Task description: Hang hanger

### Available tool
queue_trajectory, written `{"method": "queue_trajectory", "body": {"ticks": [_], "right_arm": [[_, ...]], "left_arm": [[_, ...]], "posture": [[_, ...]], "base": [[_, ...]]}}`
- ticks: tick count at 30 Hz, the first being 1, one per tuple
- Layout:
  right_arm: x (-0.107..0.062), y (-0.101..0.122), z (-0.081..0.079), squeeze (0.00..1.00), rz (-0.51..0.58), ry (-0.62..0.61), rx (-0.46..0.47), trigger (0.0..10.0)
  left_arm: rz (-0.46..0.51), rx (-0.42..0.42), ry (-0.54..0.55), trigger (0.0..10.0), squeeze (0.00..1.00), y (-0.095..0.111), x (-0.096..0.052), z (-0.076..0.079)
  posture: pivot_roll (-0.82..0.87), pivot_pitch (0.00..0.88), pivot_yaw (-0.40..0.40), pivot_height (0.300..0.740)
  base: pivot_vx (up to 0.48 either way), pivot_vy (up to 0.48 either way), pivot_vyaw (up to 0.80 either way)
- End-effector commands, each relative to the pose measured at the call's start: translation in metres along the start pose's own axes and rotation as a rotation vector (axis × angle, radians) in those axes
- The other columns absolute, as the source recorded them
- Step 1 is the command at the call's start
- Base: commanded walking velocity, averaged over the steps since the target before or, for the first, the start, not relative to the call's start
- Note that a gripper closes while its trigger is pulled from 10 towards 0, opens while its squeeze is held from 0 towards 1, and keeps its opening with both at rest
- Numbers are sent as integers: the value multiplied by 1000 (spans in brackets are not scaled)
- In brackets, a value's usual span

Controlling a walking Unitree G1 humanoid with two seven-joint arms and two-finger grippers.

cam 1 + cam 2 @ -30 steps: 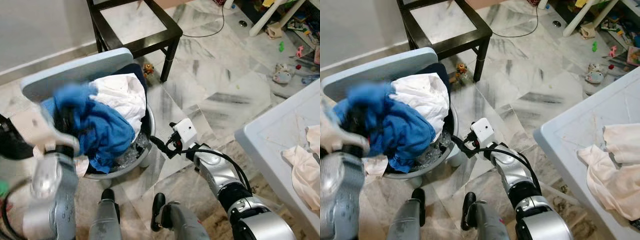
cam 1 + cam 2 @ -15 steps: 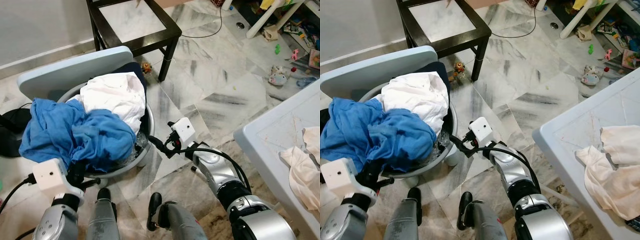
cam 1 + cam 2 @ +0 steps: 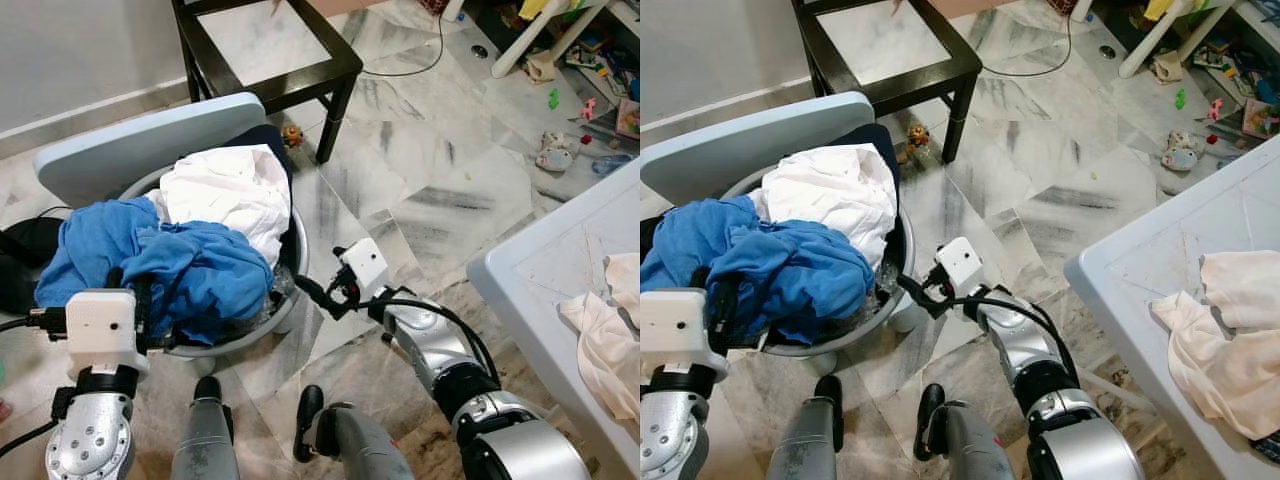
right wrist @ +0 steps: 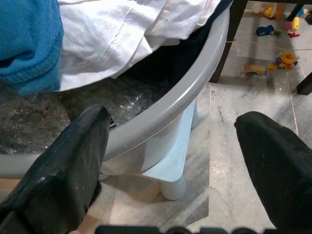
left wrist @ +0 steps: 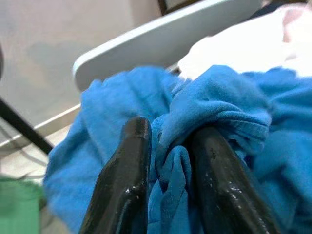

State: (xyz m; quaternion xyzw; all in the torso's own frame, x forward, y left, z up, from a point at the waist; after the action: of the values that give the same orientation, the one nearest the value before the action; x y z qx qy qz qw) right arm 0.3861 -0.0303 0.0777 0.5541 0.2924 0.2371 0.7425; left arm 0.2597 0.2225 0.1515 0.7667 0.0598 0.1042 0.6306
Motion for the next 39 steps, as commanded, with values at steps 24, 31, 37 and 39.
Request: {"method": "queue_trajectory", "body": {"ticks": [24,31,37,39], "right_arm": [[-5,-15,3,0,-44,-30,18,10000],[-5,-15,3,0,-47,-32,16,10000],[-4,-15,3,0,-50,-32,17,10000],[-4,-15,3,0,-51,-31,17,10000]], "left_arm": [[22,28,-367,10000,1000,52,32,59],[-183,38,-369,10000,1000,11,17,51],[-275,111,-473,10000,1000,-8,-6,61],[-285,137,-484,10000,1000,-10,-7,59]], "posture": [[438,375,-200,740],[443,375,-201,740],[453,378,-204,740],[457,379,-205,740]], "base": [[0,0,0],[0,0,0],[0,0,0],[0,0,0]]}}
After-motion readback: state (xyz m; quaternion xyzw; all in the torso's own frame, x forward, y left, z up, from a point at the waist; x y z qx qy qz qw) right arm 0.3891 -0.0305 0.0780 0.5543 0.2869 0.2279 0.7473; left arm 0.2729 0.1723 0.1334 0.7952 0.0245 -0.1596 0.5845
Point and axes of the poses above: a point about 5 cm out from each wrist's last joint towards the gripper, its own x axis pointing out of the wrist towards the gripper, its own y axis along the axis of the wrist's last joint, z = x × y, the point moved 6 cm from there along x, pointing out of the wrist towards the gripper, and after that the axes turned 6 degrees about -x, right-handed, at the moved point
